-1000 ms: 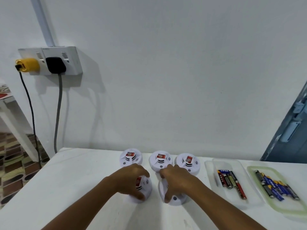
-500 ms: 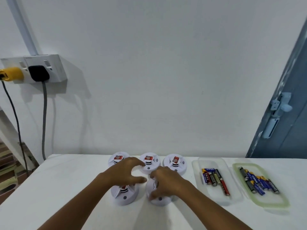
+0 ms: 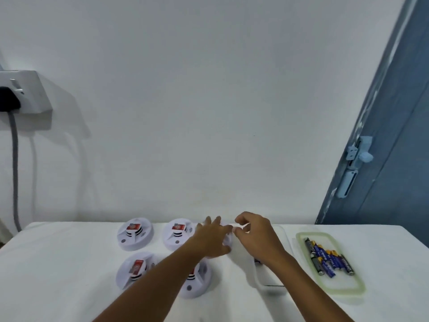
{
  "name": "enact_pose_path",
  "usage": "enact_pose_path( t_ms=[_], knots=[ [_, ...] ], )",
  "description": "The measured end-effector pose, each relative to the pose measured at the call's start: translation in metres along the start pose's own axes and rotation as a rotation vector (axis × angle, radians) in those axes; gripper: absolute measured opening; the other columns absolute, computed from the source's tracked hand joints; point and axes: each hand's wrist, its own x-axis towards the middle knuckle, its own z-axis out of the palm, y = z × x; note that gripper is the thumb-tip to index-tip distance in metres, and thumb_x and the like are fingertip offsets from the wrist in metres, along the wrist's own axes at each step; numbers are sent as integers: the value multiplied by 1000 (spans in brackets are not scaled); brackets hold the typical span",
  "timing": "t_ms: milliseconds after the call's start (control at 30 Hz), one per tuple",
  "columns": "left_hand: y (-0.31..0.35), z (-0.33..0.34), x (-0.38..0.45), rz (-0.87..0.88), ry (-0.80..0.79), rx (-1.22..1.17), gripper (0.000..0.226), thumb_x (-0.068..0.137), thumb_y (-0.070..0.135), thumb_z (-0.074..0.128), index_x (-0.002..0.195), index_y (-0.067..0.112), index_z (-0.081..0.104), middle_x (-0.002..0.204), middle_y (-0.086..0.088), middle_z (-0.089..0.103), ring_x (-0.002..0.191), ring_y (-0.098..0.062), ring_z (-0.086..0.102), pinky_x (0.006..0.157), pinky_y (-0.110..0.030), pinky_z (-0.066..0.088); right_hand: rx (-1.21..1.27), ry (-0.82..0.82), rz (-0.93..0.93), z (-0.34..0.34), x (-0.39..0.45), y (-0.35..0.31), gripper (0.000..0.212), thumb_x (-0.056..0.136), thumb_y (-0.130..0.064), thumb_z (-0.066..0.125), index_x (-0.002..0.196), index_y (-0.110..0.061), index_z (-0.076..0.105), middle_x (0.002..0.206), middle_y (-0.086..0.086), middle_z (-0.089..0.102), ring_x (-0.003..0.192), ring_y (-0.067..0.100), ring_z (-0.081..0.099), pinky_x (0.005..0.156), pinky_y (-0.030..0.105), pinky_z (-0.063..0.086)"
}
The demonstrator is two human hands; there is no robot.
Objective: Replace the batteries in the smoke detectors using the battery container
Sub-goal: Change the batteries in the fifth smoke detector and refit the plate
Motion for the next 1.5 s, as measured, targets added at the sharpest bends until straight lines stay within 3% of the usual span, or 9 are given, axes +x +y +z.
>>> enact_pose_path(
  t_ms=[133, 200, 333, 433, 600, 967, 1167, 1367, 1500],
  knots=[
    [4, 4, 15, -36, 58, 10, 60, 86, 47, 55, 142, 35, 36, 137, -6, 42, 126, -34, 36, 101, -48, 36, 86, 9, 12, -14, -8, 18, 9, 86, -17, 64, 95, -21, 64, 92, -12, 62, 85, 11, 61, 72, 18, 48],
    [-2, -3, 15, -41, 96, -153, 63, 82, 50, 57, 141, 34, 40, 136, -4, 46, 126, -31, 39, 102, -47, 36, 148, 40, 10, -16, -8, 20, 10, 86, -13, 64, 93, -20, 64, 92, -12, 63, 85, 10, 61, 70, 15, 46],
    [7, -39, -4, -104, 296, -969, 55, 82, 45, 51, 135, 31, 50, 141, -1, 51, 126, -23, 48, 108, -38, 37, 289, 121, -27, -17, -7, 14, 12, 88, -9, 63, 91, -21, 63, 92, -11, 66, 83, 3, 62, 67, 6, 44],
    [12, -56, -26, -100, 176, -1725, 55, 78, 46, 44, 128, 25, 57, 129, -13, 60, 111, -31, 58, 96, -47, 46, 354, 122, -60, -10, -6, -4, 15, 88, -9, 65, 97, -21, 62, 96, -10, 65, 84, 4, 61, 65, 6, 44],
    [18, -62, -52, 65, 105, -2171, 54, 88, 37, 28, 128, 13, 55, 121, -20, 60, 106, -37, 56, 82, -46, 50, 361, 164, -77, 2, -8, -28, 39, 78, -23, 77, 112, -20, 57, 105, -8, 56, 91, 8, 56, 67, 7, 42],
    [21, -62, -91, 125, 319, -2168, 46, 76, 31, 46, 117, 14, 59, 104, -17, 65, 90, -30, 65, 72, -40, 54, 252, 5, -105, 1, -22, -58, 61, 57, -23, 80, 109, -24, 49, 108, -4, 49, 91, 6, 53, 63, 12, 43],
    [27, -58, -109, -46, 366, -2026, 34, 69, 41, 52, 81, 21, 77, 86, -12, 68, 84, -26, 61, 73, -38, 46, 135, -151, -91, 1, -25, -69, 66, 54, -19, 80, 106, -18, 39, 108, 1, 41, 94, 13, 51, 62, 22, 49],
    [30, -52, -126, -300, 364, -2001, 37, 91, 39, 43, 106, 11, 63, 87, -15, 62, 77, -23, 59, 62, -31, 49, 93, -260, -72, 7, -35, -75, 66, 52, -20, 78, 100, -17, 33, 105, 3, 39, 90, 17, 51, 59, 24, 47],
    [36, -52, -141, -347, 391, -1962, 34, 93, 36, 43, 93, 11, 66, 84, -15, 61, 80, -24, 59, 67, -34, 46, 92, -316, -89, 13, -45, -76, 66, 52, -21, 79, 97, -17, 31, 103, 4, 39, 81, 13, 49, 54, 19, 40]
  ],
)
